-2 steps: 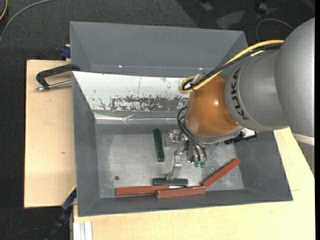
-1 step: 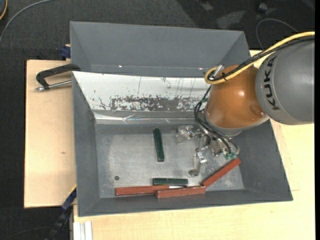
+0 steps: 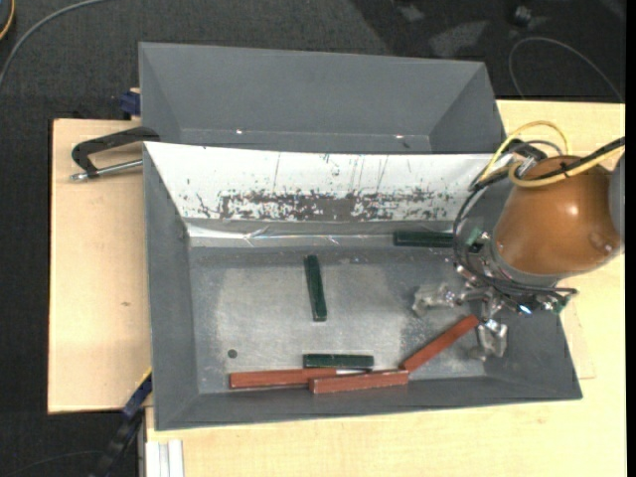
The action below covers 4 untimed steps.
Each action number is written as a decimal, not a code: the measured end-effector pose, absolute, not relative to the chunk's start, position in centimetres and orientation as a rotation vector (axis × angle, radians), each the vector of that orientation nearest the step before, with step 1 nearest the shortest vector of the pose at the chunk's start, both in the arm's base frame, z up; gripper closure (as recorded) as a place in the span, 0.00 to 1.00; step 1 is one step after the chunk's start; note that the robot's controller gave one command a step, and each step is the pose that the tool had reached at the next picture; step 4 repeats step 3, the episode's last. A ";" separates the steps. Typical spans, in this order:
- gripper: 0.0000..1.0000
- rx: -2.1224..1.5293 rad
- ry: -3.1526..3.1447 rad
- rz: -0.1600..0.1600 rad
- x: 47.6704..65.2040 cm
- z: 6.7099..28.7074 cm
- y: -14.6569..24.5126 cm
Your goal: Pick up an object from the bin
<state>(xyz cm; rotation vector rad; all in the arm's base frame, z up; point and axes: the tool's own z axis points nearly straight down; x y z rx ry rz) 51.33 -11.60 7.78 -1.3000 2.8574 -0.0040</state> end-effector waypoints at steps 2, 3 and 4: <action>1.00 -1.187 2.894 -0.010 54.3 24.4 -8.9; 1.00 -1.458 2.768 -0.015 57.0 40.3 -12.1; 1.00 -1.458 2.768 -0.015 57.0 40.3 -12.1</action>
Offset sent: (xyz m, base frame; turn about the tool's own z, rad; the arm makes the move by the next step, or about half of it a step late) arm 0.0000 0.0000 0.0000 0.0000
